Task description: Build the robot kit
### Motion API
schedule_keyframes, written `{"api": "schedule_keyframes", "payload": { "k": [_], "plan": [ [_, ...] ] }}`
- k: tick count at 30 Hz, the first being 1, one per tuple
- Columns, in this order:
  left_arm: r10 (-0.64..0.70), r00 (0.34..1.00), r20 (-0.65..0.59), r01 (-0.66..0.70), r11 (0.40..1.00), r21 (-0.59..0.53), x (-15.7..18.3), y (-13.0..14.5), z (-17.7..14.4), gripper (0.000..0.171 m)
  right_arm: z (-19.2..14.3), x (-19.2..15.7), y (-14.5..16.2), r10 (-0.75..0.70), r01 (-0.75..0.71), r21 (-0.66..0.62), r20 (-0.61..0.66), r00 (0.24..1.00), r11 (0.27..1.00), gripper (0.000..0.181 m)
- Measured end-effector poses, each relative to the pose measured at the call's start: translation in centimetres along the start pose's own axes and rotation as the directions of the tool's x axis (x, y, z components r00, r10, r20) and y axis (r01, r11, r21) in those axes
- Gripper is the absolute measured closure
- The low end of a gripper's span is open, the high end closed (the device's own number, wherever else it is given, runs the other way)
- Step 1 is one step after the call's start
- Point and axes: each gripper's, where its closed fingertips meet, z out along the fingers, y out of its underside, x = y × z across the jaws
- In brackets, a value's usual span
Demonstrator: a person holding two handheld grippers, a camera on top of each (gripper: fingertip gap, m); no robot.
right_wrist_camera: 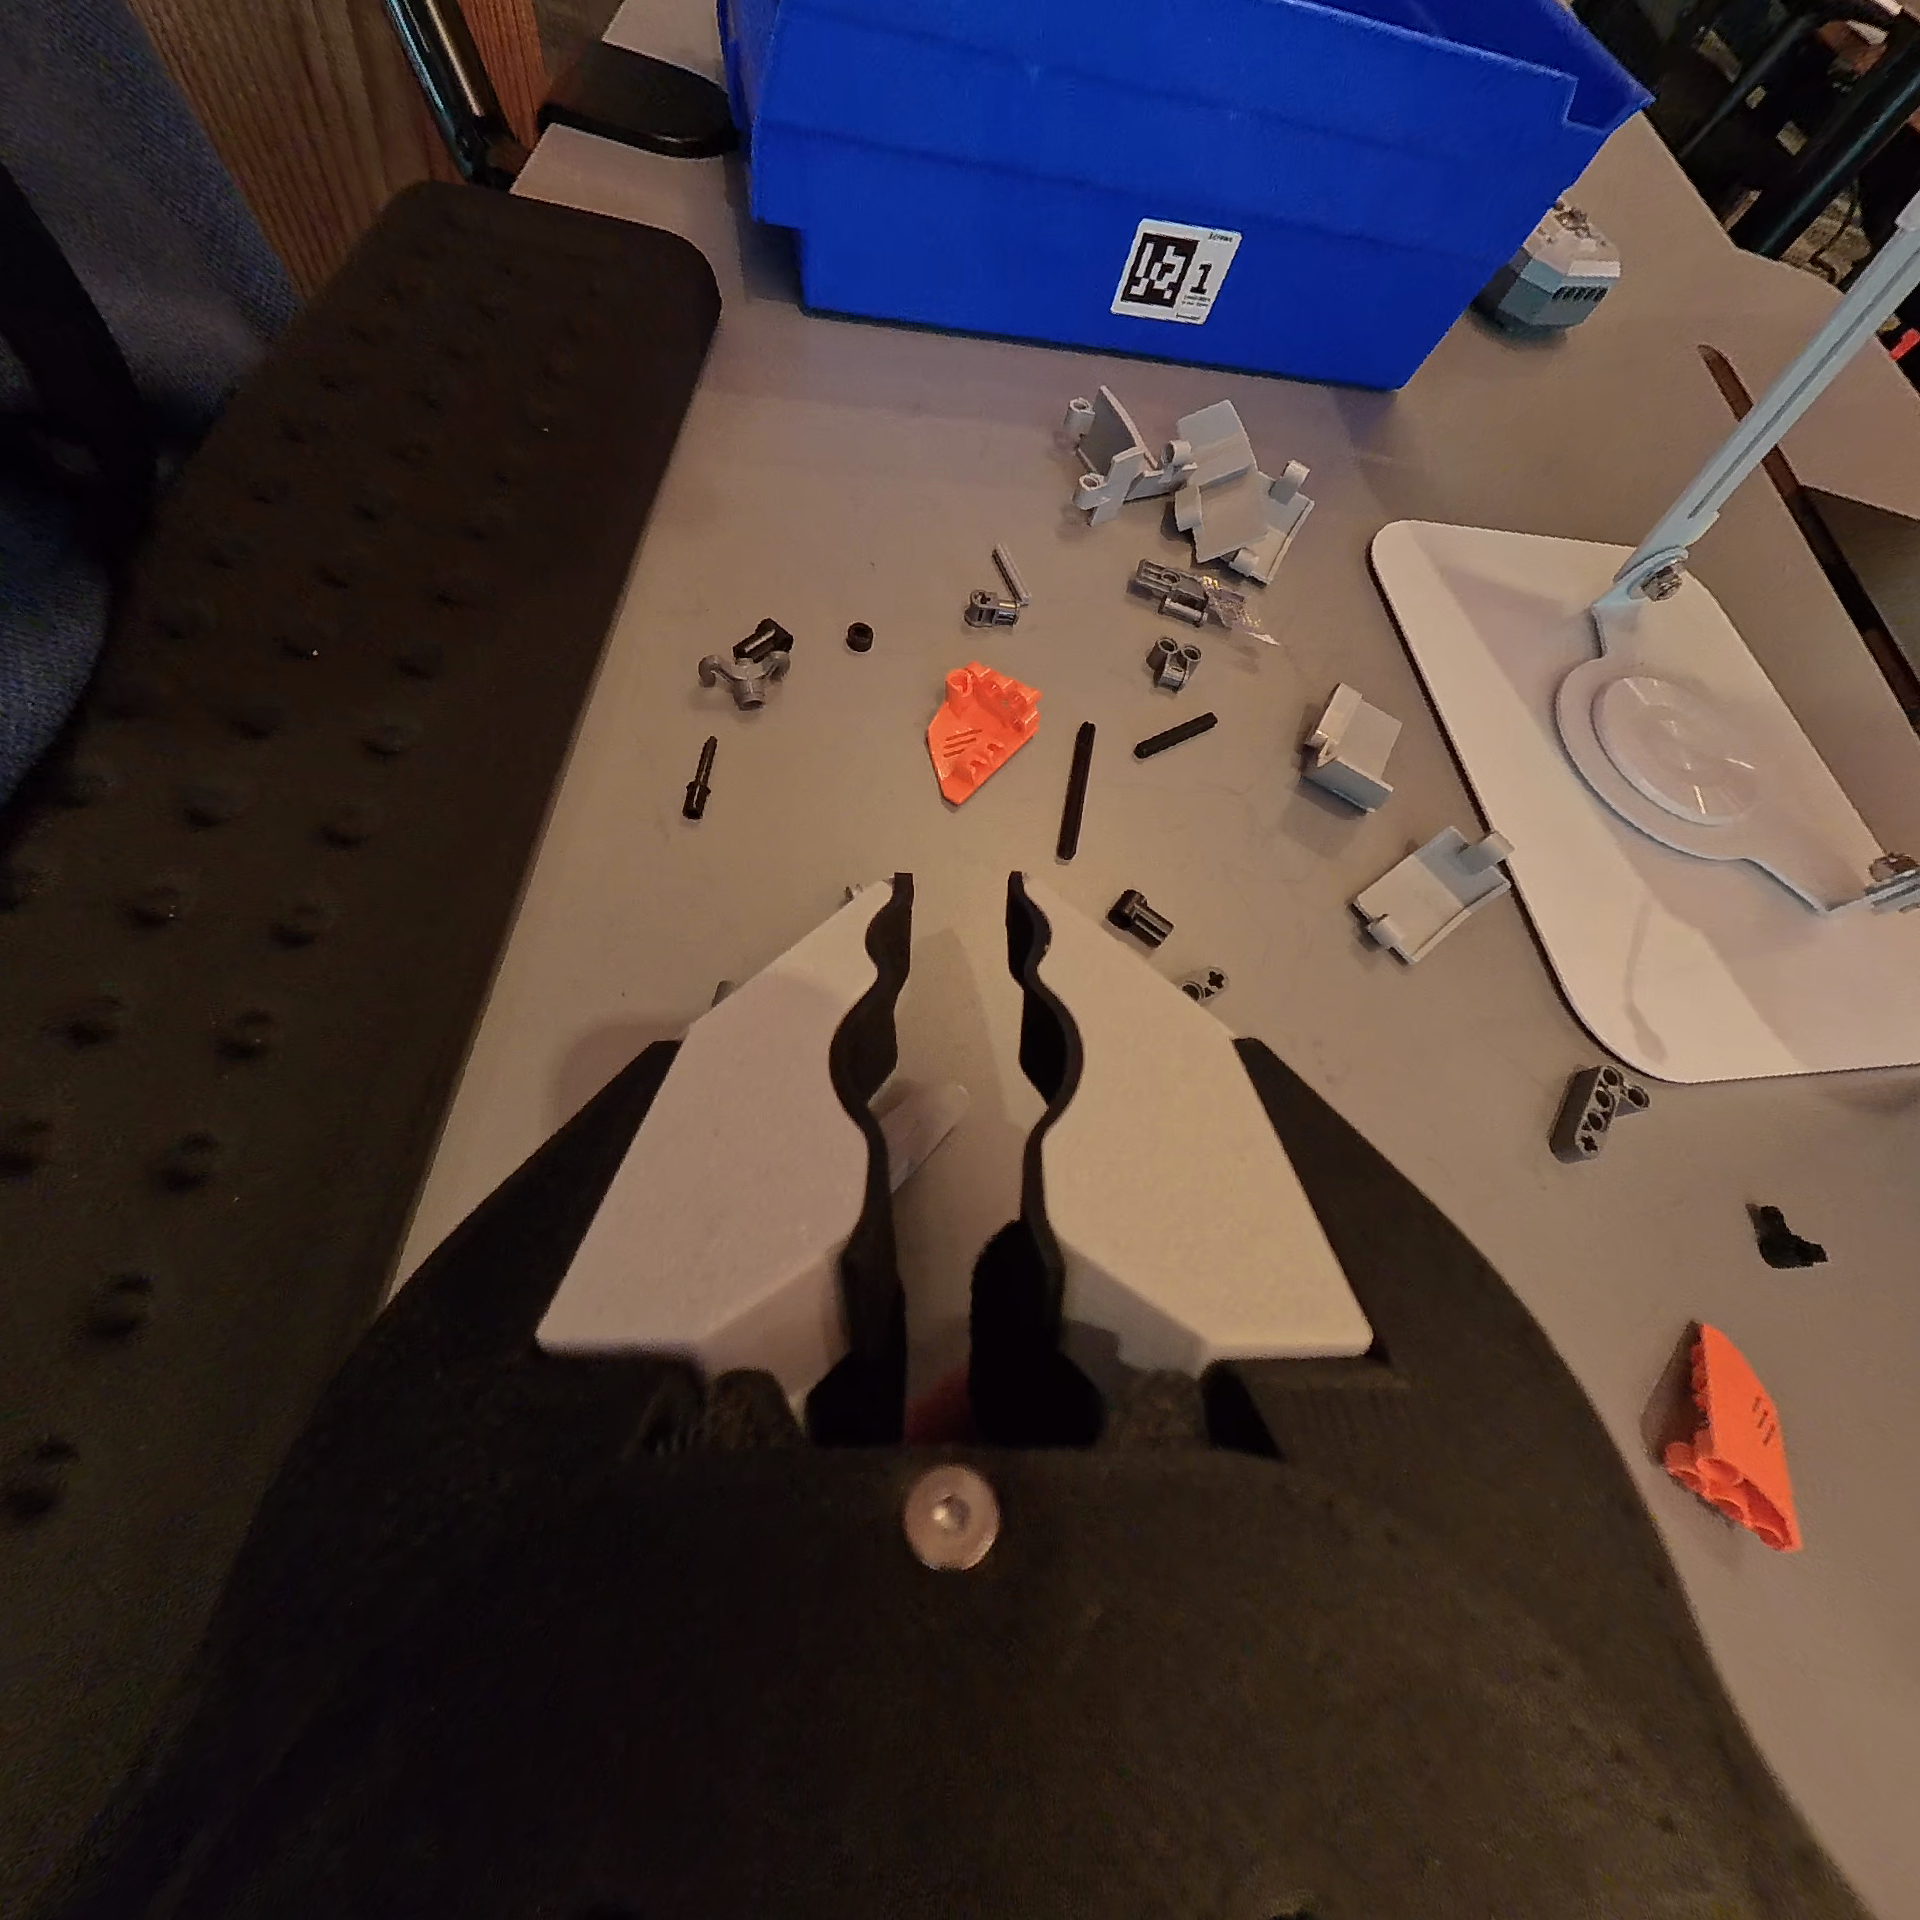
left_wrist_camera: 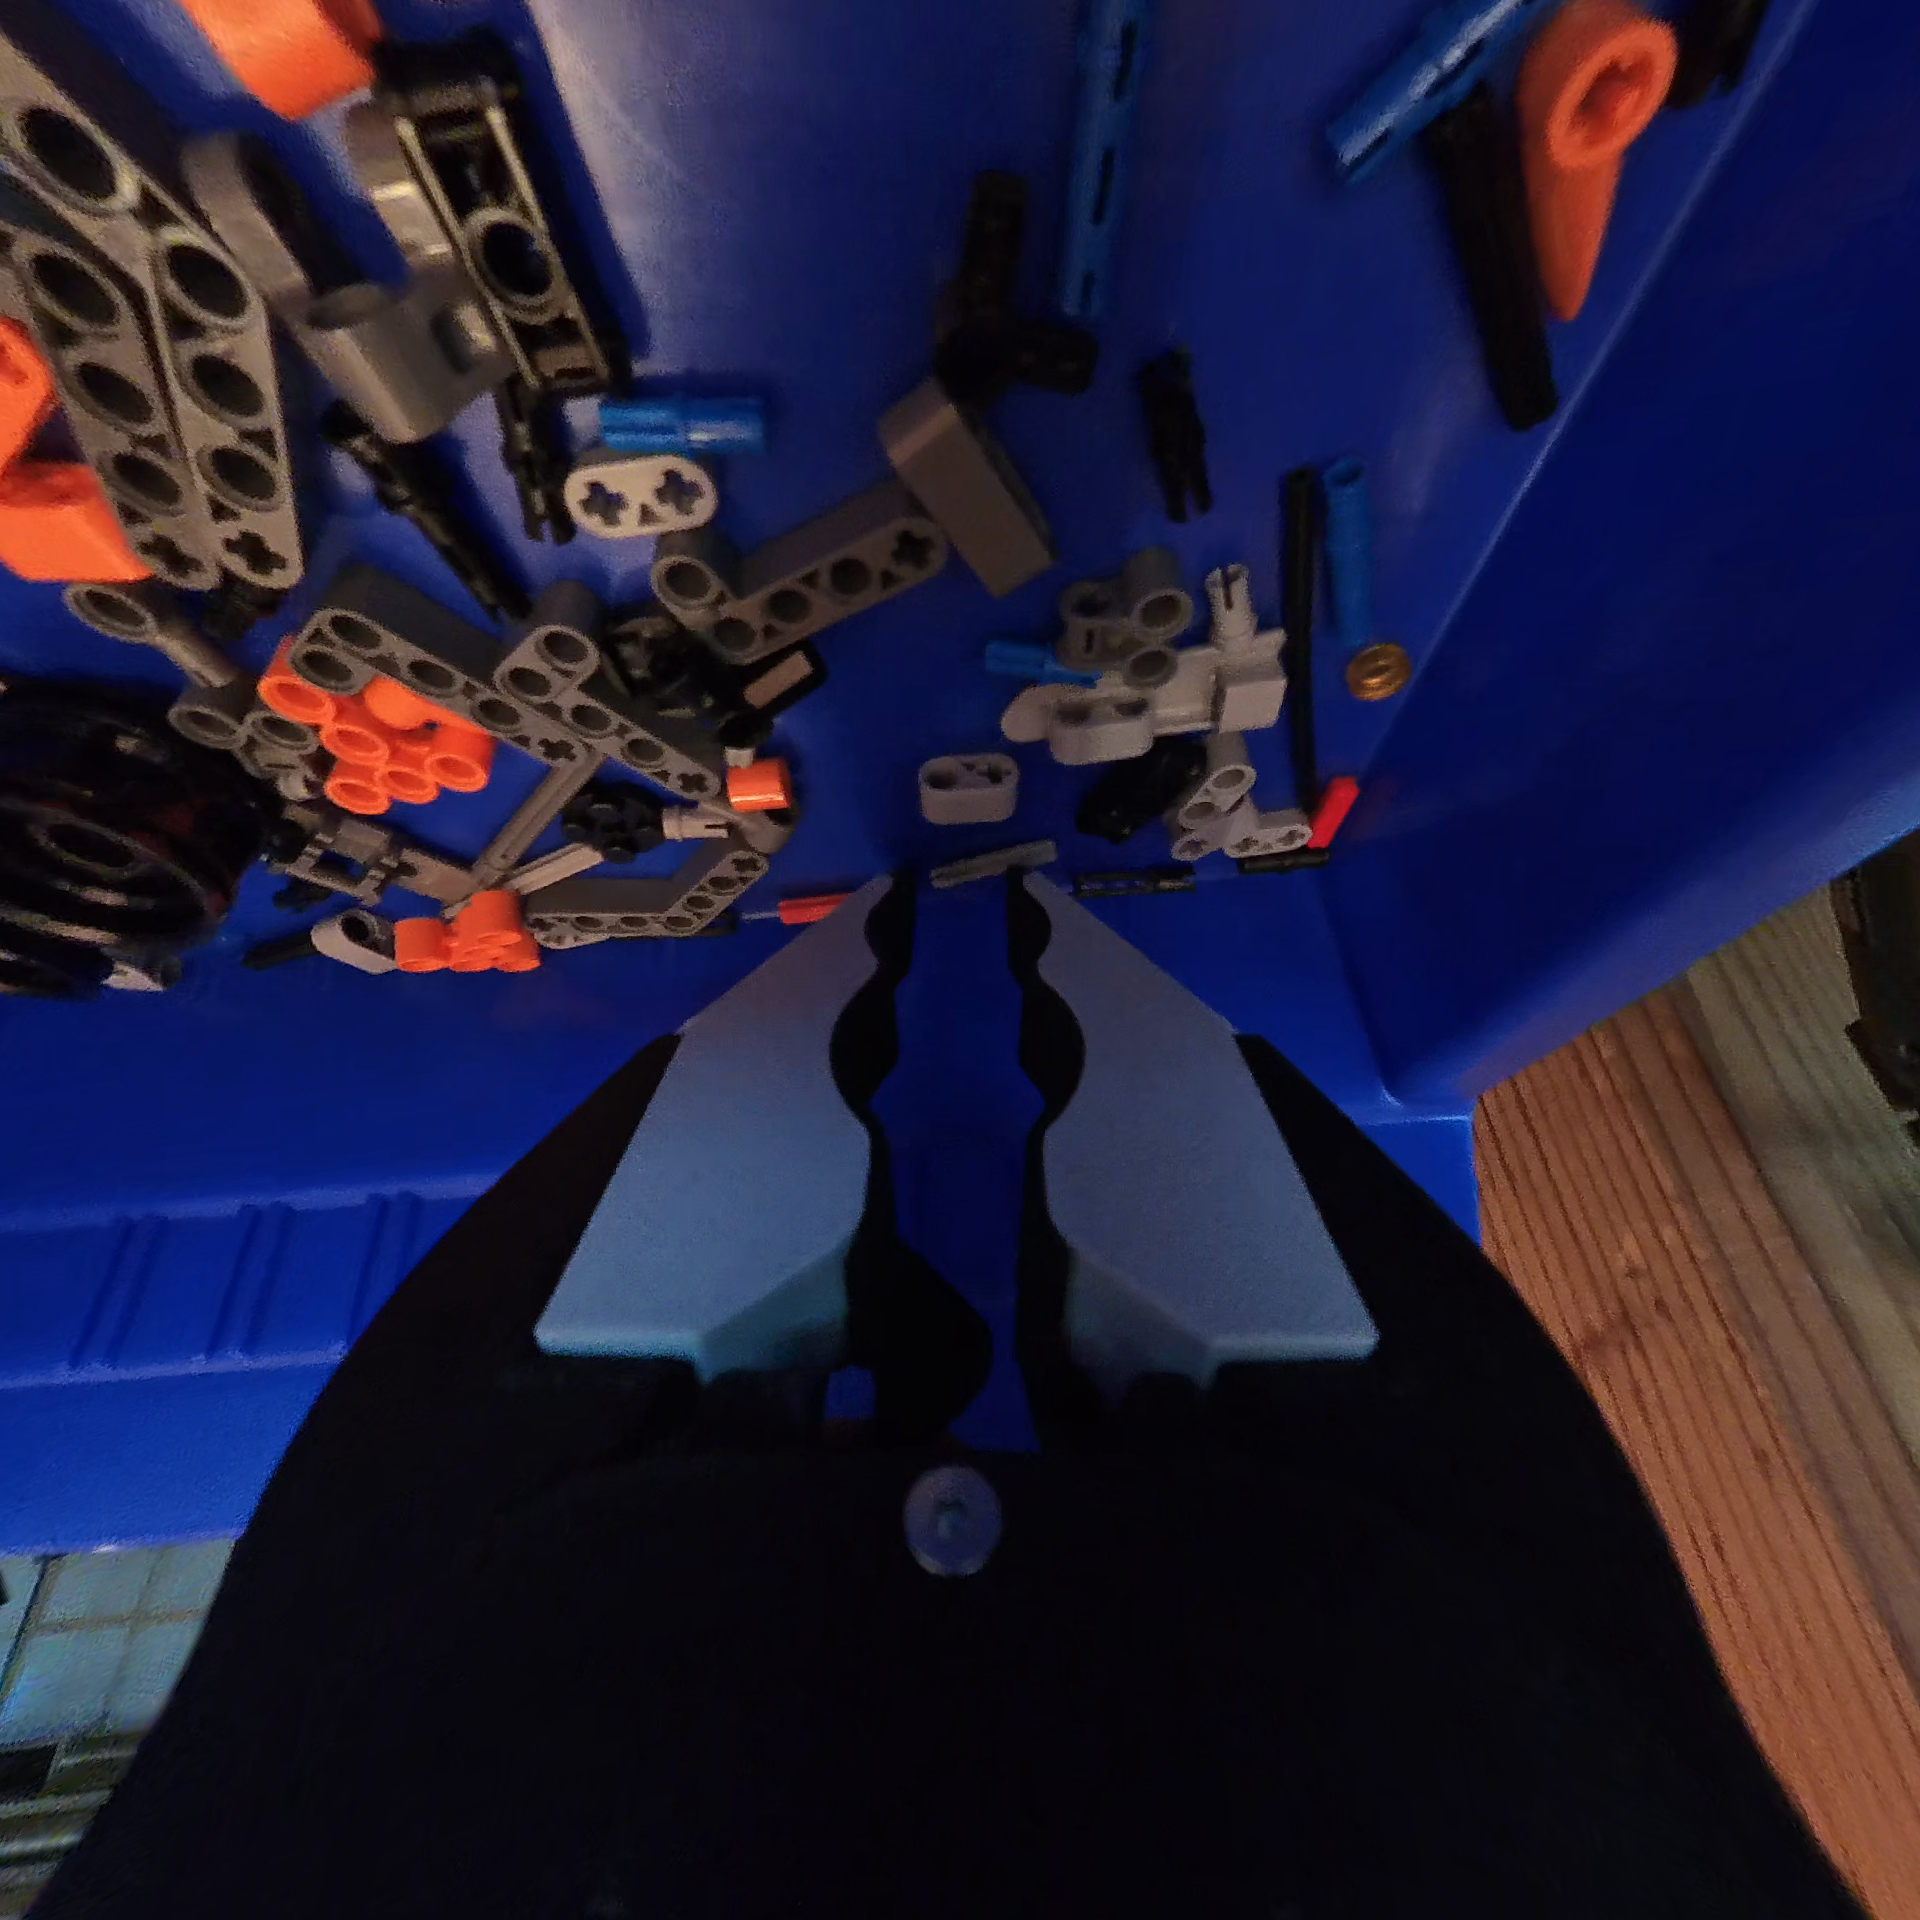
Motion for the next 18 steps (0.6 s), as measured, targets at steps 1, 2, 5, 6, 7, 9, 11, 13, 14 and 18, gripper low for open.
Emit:
{"api": "schedule_keyframes", "payload": {
  "k": [1,2,5,6,7,9,11,13,14,18],
  "plan": [
    [-0.007,1.0,0.008,0.007,1.0,0.016,-0.1,-0.2,-0.1,0.159,0.0,0.0,0.0,0.0,0.0,0.0,0.0,1.0,1.0,0.165],
    [-0.026,1.0,0.018,0.025,0.999,0.033,-0.4,-0.5,-0.3,0.159,0.0,0.0,0.0,-0.001,0.001,0.001,-0.001,1.0,1.0,0.165],
    [-0.115,0.993,0.019,0.11,0.976,0.187,-1.4,-2.4,-2.1,0.159,-0.1,0.0,-0.1,-0.002,0.002,0.002,-0.003,1.0,1.0,0.165],
    [-0.119,0.992,0.029,0.111,0.974,0.197,-1.7,-2.2,-2.7,0.157,-0.1,0.0,-0.1,-0.003,0.003,0.002,-0.004,1.0,1.0,0.165],
    [-0.111,0.993,0.05,0.1,0.979,0.177,-1.9,-1.7,-2.9,0.156,-0.1,0.0,-0.1,-0.002,0.002,0.002,-0.004,1.0,1.0,0.165],
    [-0.093,0.994,0.056,0.083,0.983,0.162,-1.9,-1.1,-2.8,0.153,-0.1,0.1,-0.1,-0.002,0.002,0.004,-0.004,1.0,1.0,0.165],
    [-0.049,0.997,0.067,0.036,0.983,0.182,-1.6,-1.6,-2.6,0.152,-0.1,0.0,-0.1,-0.004,0.004,0.004,-0.003,1.0,1.0,0.165],
    [0.012,0.99,0.143,-0.038,0.983,0.181,-2.0,-2.1,-2.5,0.152,-0.1,0.0,-0.1,-0.005,0.005,0.002,-0.003,1.0,1.0,0.165],
    [0.026,0.989,0.147,-0.054,0.981,0.188,-1.9,-2.4,-2.4,0.152,-0.1,0.0,-0.1,-0.005,0.005,0.001,-0.003,1.0,1.0,0.165],
    [0.032,0.989,0.147,-0.066,0.971,0.23,-1.6,-3.2,-2.4,0.149,-0.1,0.0,-0.1,-0.003,0.003,0.001,-0.004,1.0,1.0,0.165]
  ]
}}
